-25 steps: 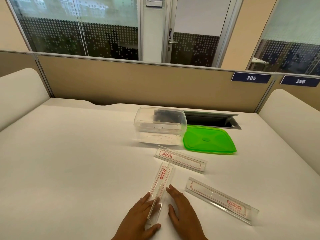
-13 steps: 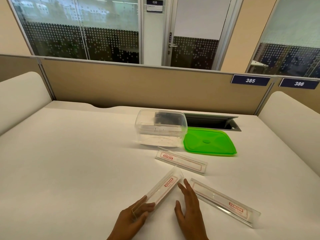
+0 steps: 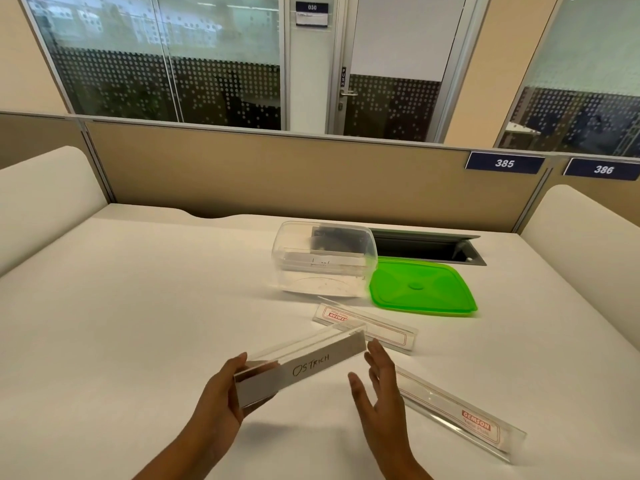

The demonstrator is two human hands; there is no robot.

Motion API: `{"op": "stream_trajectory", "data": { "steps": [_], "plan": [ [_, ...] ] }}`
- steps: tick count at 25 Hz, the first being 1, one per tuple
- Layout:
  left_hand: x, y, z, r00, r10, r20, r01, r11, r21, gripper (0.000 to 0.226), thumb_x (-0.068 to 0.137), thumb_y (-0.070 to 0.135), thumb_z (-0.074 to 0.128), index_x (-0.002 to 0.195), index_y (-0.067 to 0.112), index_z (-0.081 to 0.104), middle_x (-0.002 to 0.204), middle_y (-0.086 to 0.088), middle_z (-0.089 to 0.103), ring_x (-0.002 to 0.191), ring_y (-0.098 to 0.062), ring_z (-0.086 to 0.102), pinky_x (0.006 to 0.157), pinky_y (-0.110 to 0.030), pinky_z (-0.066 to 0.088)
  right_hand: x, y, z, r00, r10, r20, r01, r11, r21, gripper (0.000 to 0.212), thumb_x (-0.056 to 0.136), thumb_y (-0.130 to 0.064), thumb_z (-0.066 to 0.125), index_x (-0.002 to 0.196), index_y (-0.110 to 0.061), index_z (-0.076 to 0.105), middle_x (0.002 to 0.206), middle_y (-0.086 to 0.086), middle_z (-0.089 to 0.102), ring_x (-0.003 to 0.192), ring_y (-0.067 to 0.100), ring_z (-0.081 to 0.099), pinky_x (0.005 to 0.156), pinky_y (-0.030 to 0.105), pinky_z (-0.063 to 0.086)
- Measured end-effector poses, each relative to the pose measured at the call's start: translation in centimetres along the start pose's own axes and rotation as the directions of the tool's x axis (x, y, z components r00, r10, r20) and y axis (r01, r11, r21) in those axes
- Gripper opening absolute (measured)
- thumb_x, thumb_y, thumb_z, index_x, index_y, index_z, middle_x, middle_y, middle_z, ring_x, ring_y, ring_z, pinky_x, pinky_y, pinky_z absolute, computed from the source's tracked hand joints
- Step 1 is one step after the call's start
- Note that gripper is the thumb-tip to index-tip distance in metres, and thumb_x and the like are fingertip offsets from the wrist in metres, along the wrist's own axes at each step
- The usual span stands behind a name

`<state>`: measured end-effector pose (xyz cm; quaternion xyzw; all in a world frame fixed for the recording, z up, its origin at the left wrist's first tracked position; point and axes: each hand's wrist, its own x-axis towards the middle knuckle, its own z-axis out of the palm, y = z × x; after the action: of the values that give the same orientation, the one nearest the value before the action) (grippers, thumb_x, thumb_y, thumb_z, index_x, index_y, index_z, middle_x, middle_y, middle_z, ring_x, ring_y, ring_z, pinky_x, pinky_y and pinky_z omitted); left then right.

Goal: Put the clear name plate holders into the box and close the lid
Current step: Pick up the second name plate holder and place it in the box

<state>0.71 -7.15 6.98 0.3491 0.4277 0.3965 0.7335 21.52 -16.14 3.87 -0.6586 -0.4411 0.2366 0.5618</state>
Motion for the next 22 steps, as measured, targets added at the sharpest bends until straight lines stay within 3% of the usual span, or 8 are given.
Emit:
{"op": "stream_trajectory", "data": {
  "steps": [3,5,9,14,17,20,22],
  "plan": [
    [0.7,1.2,0.9,1.0,-0.018,-0.021,0.016,0.997,-0.08,0.036,0.088,0.027,0.049,0.073,0.008,0.076,0.082,-0.015,0.076,0.088,-0.03,0.065,0.058,-0.032,0.06,1.6,-1.3,-0.3,0.999,-0.035,-0.042,0.036,0.999,0.024,0.056,0.089,-0.009,0.057,0.138,-0.027,0.036,0.136,-0.021,0.044,0.127,0.0,0.043,0.108,0.023,0.032],
    [1.2,2.3,1.4,1.0,-0.027,-0.008,0.026,0.997,-0.078,0.041,0.089,0.03,0.048,0.071,0.007,0.077,0.081,-0.014,0.077,0.088,-0.03,0.065,0.057,-0.031,0.06,2.7,-2.0,-0.7,0.997,-0.045,-0.065,0.046,0.999,0.011,0.05,0.089,-0.004,0.056,0.131,-0.029,0.042,0.13,-0.018,0.051,0.12,0.001,0.05,0.103,0.018,0.037],
    [2.4,4.5,2.1,1.0,-0.022,-0.015,0.022,1.0,-0.003,0.053,0.093,0.035,0.042,0.065,0.005,0.076,0.074,-0.013,0.076,0.084,-0.03,0.065,0.059,-0.032,0.059,5.1,-3.1,-1.8,0.992,0.022,-0.121,-0.017,0.999,0.04,0.038,0.089,-0.006,0.057,0.104,-0.041,0.051,0.097,-0.013,0.065,0.089,0.006,0.06,0.072,0.013,0.049],
    [3.7,6.0,3.3,0.999,-0.034,-0.024,0.035,0.997,0.061,0.056,0.093,0.033,0.042,0.056,0.007,0.074,0.066,-0.011,0.076,0.074,-0.03,0.067,0.055,-0.032,0.058,6.6,-4.1,-2.2,0.991,0.007,-0.134,-0.001,0.999,0.046,0.026,0.089,-0.01,0.059,0.099,-0.033,0.054,0.084,-0.011,0.063,0.083,0.003,0.059,0.064,-0.001,0.044],
    [4.1,6.3,3.9,0.999,-0.038,-0.021,0.039,0.998,0.049,0.057,0.093,0.029,0.04,0.054,0.007,0.075,0.064,-0.01,0.075,0.065,-0.025,0.07,0.058,-0.034,0.056,7.5,-4.5,-2.6,0.987,0.047,-0.152,-0.034,0.995,0.092,0.02,0.089,-0.014,0.06,0.102,-0.029,0.054,0.094,-0.007,0.063,0.085,0.012,0.063,0.06,0.001,0.047],
    [4.6,6.7,4.2,0.998,-0.045,-0.042,0.046,0.999,0.023,0.057,0.094,0.03,0.04,0.056,0.006,0.075,0.067,-0.013,0.075,0.073,-0.03,0.066,0.063,-0.039,0.053,8.6,-4.7,-2.9,0.985,0.108,-0.138,-0.088,0.986,0.141,0.021,0.089,-0.015,0.06,0.109,-0.021,0.053,0.094,0.001,0.064,0.082,0.019,0.063,0.057,0.011,0.047],
    [5.0,7.2,4.5,0.995,-0.051,-0.081,0.055,0.997,0.056,0.055,0.095,0.036,0.039,0.067,0.004,0.074,0.079,-0.018,0.073,0.08,-0.033,0.064,0.063,-0.04,0.054,9.3,-4.7,-3.0,0.986,0.119,-0.12,-0.102,0.984,0.143,0.025,0.09,-0.012,0.058,0.113,-0.018,0.053,0.089,0.007,0.067,0.082,0.021,0.062,0.059,0.013,0.046]
  ]
}}
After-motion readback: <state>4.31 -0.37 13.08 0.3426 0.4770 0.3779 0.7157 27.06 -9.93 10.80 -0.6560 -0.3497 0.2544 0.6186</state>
